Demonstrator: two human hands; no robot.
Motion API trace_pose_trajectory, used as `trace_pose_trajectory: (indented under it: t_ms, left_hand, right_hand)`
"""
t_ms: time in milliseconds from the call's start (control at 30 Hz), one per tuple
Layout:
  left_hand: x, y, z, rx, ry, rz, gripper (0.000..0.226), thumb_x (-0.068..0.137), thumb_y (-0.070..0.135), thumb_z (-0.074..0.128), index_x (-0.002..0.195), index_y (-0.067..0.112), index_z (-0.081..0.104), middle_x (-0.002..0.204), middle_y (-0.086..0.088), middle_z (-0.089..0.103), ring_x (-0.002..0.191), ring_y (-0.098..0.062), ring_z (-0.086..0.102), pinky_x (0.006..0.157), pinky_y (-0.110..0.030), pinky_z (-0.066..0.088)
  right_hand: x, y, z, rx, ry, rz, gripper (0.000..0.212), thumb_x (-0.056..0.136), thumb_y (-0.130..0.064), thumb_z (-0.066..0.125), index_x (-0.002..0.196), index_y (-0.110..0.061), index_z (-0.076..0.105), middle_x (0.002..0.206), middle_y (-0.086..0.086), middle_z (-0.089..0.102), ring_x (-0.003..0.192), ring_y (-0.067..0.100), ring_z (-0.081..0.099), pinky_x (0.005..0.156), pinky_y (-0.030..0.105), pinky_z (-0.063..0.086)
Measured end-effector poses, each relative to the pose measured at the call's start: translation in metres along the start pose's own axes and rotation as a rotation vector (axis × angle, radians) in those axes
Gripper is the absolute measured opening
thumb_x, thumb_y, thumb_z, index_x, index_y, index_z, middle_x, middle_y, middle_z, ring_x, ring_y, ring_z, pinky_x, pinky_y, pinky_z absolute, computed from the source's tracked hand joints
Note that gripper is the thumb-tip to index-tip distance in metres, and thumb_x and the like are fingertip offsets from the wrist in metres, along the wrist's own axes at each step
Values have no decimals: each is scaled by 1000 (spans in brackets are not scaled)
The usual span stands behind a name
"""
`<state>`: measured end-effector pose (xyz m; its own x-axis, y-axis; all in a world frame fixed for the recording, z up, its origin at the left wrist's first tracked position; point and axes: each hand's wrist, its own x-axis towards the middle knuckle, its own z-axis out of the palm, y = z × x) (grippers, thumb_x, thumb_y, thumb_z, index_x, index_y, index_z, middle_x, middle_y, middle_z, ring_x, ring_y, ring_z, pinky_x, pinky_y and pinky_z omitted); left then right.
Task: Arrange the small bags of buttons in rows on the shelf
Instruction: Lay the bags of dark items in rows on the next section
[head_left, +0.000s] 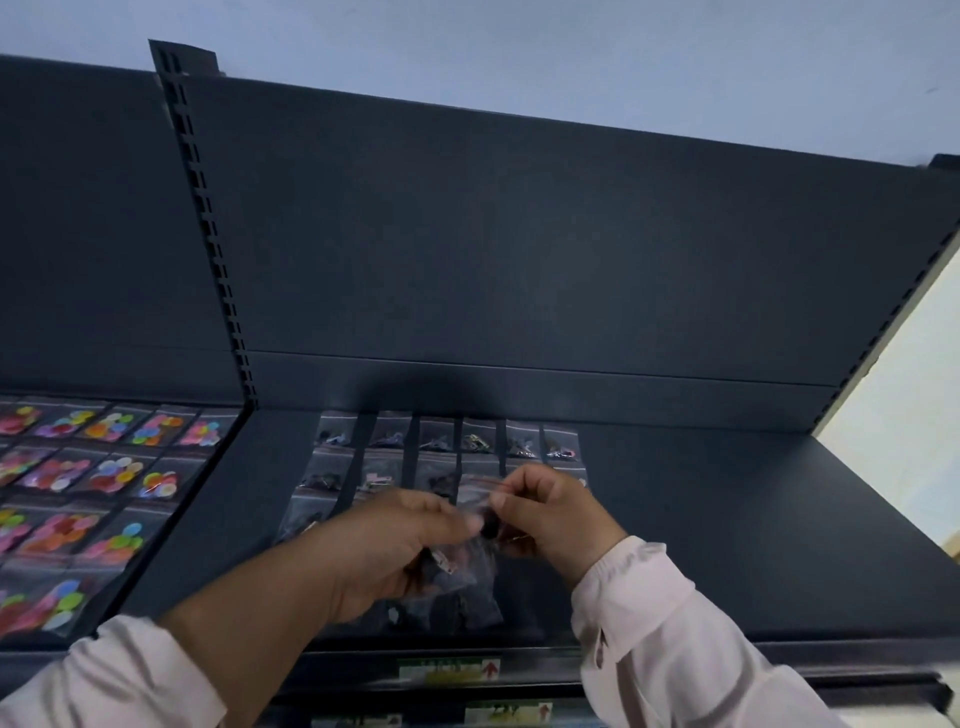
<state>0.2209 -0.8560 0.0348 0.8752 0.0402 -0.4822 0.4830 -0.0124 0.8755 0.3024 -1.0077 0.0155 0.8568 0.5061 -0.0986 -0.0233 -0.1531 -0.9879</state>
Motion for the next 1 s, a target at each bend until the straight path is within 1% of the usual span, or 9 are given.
trace_pose_trajectory:
  t_ms: [33,100,233,367,533,633,767,900,1000]
  left_hand:
    - [1,-2,-1,25,0,7,8,84,15,68,90,11,66,80,-8,67,67,-15,60,58,-27,48]
    - [5,-5,-2,34,32,-1,9,84,3,64,89,10,65,80,-9,67,69,-17,58,59,-28,48]
    - [8,-6,-4,-16,132,-10,13,88,1,57,82,9,64,72,-9,66,59,-15,55,53,-26,48]
    - [6,-3,-5,-33,187,-3,14,90,-1,54,83,8,62,69,-8,65,55,-13,55,45,-20,47]
    - [4,-1,-3,-21,202,7,14,90,-1,52,86,8,62,70,-8,66,54,-12,55,45,-19,46]
    - [5,-1,-1,-23,214,8,16,90,-2,50,86,7,62,67,-7,67,47,-9,55,45,-20,46]
    - [6,-2,1,-21,221,6,17,90,-3,49,87,6,64,67,-7,67,52,-13,53,47,-21,46]
    - [7,-2,2,-21,222,10,17,90,-2,50,86,7,64,63,-5,67,55,-13,55,46,-21,46]
    - [8,-1,3,-22,219,15,18,90,-2,49,85,7,63,63,-4,66,52,-12,55,43,-19,45]
  right_hand:
    - [0,0,-1,1,15,1,22,87,-3,58,68,-13,53,60,2,56,52,13,52,53,28,47]
    - [0,1,-6,6,43,4,20,88,-3,58,70,-11,52,58,-1,58,51,12,53,53,27,50]
    - [-3,6,-23,-64,90,-21,19,88,-3,58,71,-12,54,56,-3,58,46,6,53,46,21,48]
    - [-7,17,-37,-191,90,-19,26,88,-3,57,66,-15,52,52,-7,51,45,5,50,49,22,43]
    - [-10,32,-45,-308,89,-5,31,87,3,55,62,-14,50,41,-12,52,40,-4,44,47,9,36]
    - [-10,42,-40,-262,113,71,29,88,2,54,64,-13,50,43,-9,54,37,-2,47,44,16,38]
    - [-11,51,-35,-276,102,171,21,90,-3,51,72,-13,50,59,2,58,40,3,52,41,20,39]
    - [-10,63,-33,-359,120,173,23,88,-5,55,69,-15,48,55,4,52,42,13,46,40,23,41]
    - [-9,65,-30,-318,142,162,23,89,-2,52,69,-14,48,52,0,55,41,11,47,39,22,39]
